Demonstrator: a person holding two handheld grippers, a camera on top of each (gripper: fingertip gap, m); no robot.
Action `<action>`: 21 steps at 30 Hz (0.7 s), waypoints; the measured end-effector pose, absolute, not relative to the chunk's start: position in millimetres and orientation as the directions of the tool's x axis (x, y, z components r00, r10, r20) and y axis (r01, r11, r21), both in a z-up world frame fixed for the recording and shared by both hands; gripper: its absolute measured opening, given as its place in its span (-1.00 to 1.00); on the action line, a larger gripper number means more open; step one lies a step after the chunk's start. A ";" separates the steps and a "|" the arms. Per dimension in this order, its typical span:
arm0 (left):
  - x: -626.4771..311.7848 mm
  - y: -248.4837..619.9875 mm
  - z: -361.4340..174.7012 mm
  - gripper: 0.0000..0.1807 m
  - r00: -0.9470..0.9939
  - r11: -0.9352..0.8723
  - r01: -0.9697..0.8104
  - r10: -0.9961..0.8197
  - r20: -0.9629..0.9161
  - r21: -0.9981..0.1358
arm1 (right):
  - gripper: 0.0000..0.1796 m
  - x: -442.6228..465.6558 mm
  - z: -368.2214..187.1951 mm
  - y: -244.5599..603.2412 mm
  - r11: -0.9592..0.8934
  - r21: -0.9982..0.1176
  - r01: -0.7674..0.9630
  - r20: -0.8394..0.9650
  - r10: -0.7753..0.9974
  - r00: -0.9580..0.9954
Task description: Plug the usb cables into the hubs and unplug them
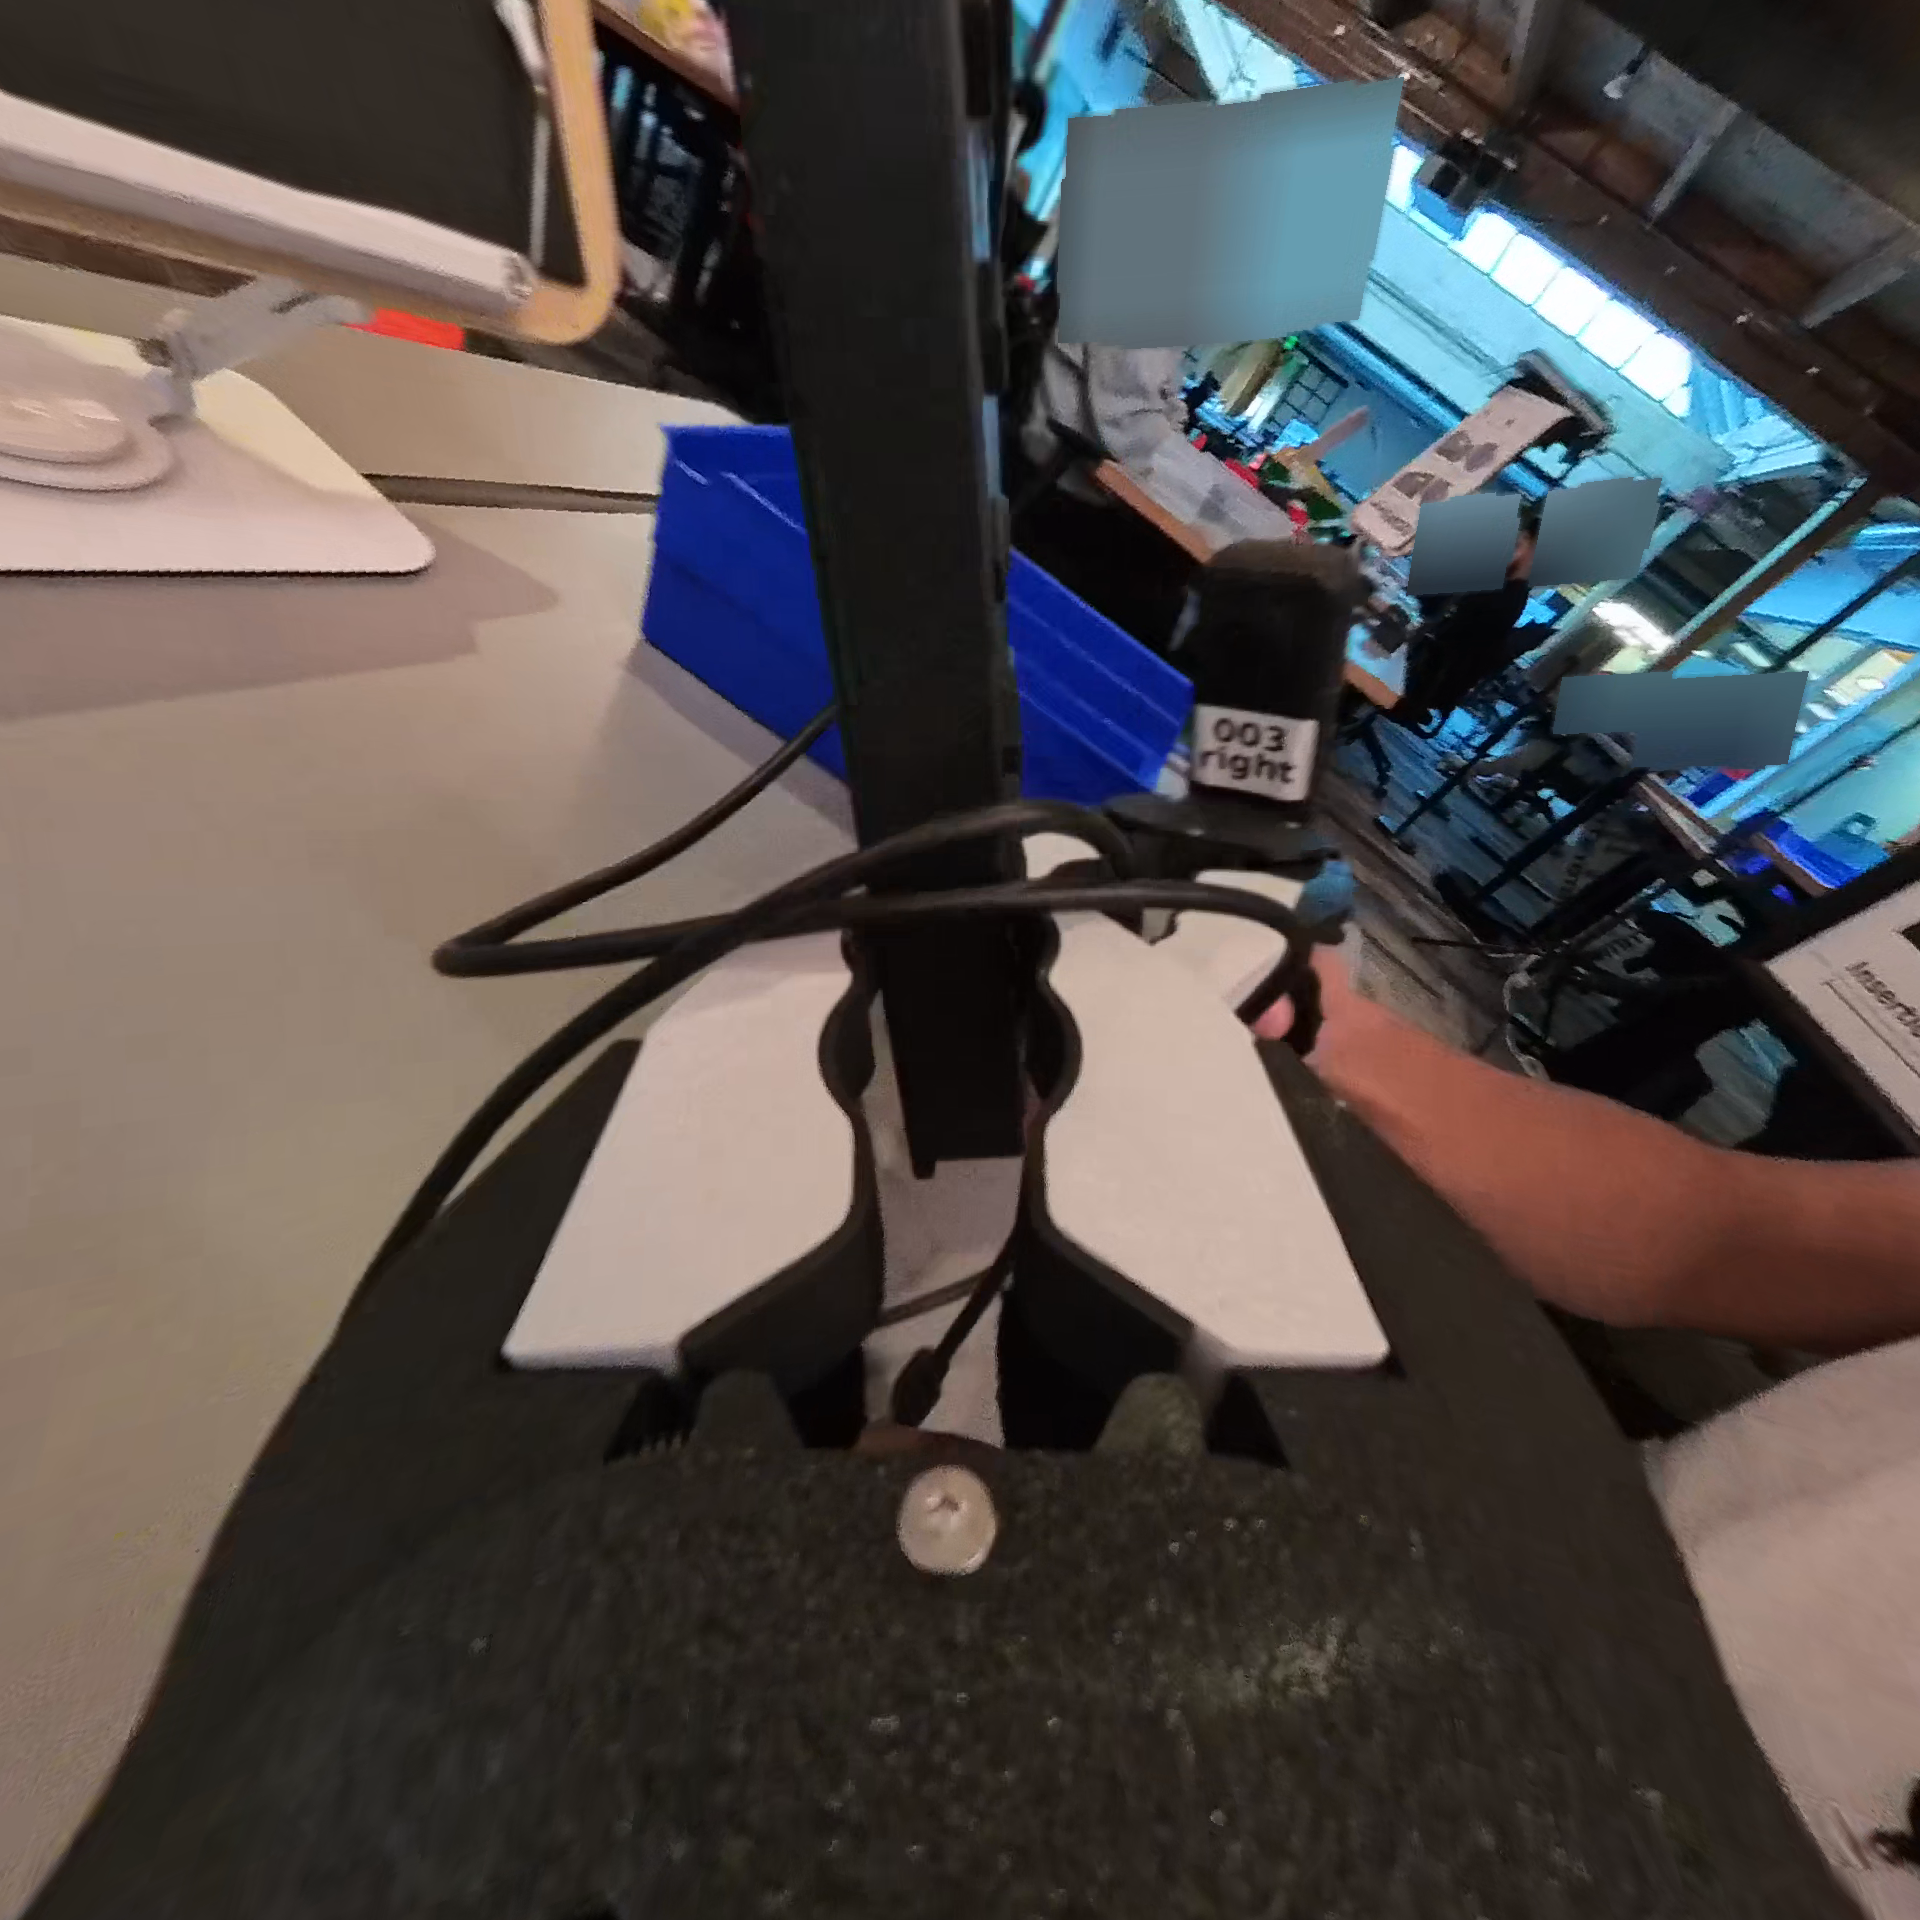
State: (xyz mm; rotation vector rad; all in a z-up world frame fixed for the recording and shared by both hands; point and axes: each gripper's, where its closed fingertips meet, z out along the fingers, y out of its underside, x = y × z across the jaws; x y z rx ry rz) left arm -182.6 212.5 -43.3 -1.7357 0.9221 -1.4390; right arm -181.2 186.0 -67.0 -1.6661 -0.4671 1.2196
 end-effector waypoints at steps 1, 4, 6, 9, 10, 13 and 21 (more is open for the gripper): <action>-189.2 221.9 -46.6 -0.72 0.185 -0.505 -0.102 -0.856 0.483 -0.857 | -0.54 -172.4 -64.9 191.3 -0.418 -0.881 -0.224 -0.473 0.744 0.472; -202.5 239.2 -43.7 -0.73 0.220 -0.498 -0.064 -0.852 0.475 -0.865 | -0.55 -162.5 -59.3 200.3 -0.366 -0.916 -0.163 -0.391 0.725 0.567; -207.1 247.0 -39.5 -0.73 0.227 -0.496 -0.025 -0.848 0.478 -0.868 | -0.54 -170.2 -62.8 199.3 -0.353 -0.932 -0.080 -0.328 0.728 0.602; -209.3 249.9 -35.7 -0.73 0.230 -0.485 0.000 -0.851 0.472 -0.874 | -0.47 -199.5 -71.8 193.7 -0.327 -0.944 0.047 -0.230 0.754 0.615; -208.6 248.5 -34.5 -0.73 0.222 -0.482 0.007 -0.854 0.471 -0.876 | -0.47 -209.7 -75.9 193.9 -0.313 -0.945 0.097 -0.187 0.760 0.623; -206.5 244.9 -33.5 -0.73 0.224 -0.456 0.002 -0.867 0.445 -0.890 | -0.85 -217.6 -82.9 210.7 -0.276 -0.935 0.223 -0.043 0.711 0.702; -219.7 246.6 -47.0 -0.73 0.280 -0.366 -0.100 -0.903 0.327 -0.925 | -0.96 -184.1 -28.0 232.3 -0.292 -0.943 0.161 -0.084 0.676 0.732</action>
